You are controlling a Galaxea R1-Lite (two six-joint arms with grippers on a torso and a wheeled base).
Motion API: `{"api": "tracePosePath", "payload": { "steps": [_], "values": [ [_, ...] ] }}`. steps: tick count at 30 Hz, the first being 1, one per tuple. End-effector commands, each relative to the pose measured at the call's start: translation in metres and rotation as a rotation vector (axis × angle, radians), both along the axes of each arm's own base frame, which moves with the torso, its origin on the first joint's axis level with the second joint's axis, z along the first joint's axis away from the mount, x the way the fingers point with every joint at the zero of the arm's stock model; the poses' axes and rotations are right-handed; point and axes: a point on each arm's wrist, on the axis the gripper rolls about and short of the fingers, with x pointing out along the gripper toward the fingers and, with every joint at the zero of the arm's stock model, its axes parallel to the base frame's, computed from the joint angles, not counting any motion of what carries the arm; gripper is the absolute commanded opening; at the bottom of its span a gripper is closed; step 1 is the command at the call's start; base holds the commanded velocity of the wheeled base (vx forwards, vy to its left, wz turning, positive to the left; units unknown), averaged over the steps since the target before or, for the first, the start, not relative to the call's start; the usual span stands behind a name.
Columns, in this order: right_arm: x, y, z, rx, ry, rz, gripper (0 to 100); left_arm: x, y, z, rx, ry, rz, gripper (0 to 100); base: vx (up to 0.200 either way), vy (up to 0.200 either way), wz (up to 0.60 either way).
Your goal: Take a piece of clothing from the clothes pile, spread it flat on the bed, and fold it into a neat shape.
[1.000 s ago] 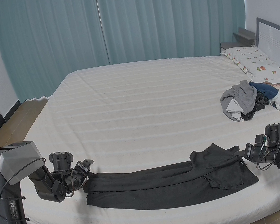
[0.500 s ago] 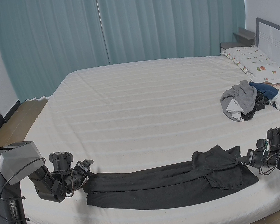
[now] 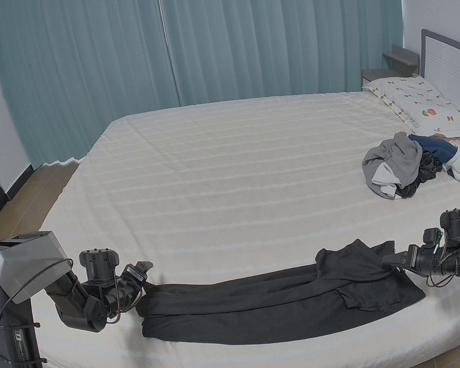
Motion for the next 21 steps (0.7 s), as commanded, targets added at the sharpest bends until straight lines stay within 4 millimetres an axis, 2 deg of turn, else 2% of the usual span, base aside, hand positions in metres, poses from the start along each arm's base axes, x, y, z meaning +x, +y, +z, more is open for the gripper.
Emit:
{"api": "tracePosePath", "payload": {
  "steps": [1,4,5,7,11,14,18,19,21],
  "values": [
    [0.0,0.001,0.018,0.008,-0.047,-0.011,100,0.0,0.004,0.015,0.001,-0.034,0.01,100,0.0,0.0,0.0],
    [0.002,0.002,0.031,0.029,-0.068,-0.042,100,-0.005,0.008,0.04,0.006,-0.083,0.03,100,0.0,0.0,0.0],
    [0.002,0.002,0.031,0.029,-0.067,-0.044,100,-0.005,0.008,0.041,0.008,-0.083,0.029,100,0.0,0.0,0.0],
    [0.003,0.007,0.039,0.028,-0.057,-0.076,100,-0.015,0.008,0.059,0.011,-0.096,0.028,100,0.0,0.0,0.0],
    [0.008,0.021,0.052,0.05,-0.047,-0.126,100,-0.028,-0.001,0.071,0.016,-0.029,-0.003,100,0.0,0.0,0.0],
    [0.015,0.031,0.057,0.067,-0.01,-0.137,100,-0.031,-0.009,0.072,0.03,0.016,-0.014,100,0.0,0.0,0.0],
    [0.014,0.036,0.058,0.08,0.037,-0.158,100,-0.041,-0.013,0.066,0.057,0.069,-0.001,100,0.0,0.0,0.0],
    [0.011,0.04,0.057,0.114,0.084,-0.185,100,-0.055,-0.016,0.053,0.08,0.134,0.002,100,0.0,0.0,0.0],
    [0.008,0.04,0.057,0.12,0.099,-0.207,100,-0.064,-0.022,0.047,0.084,0.168,-0.016,100,0.0,0.0,0.0]
  ]
}}
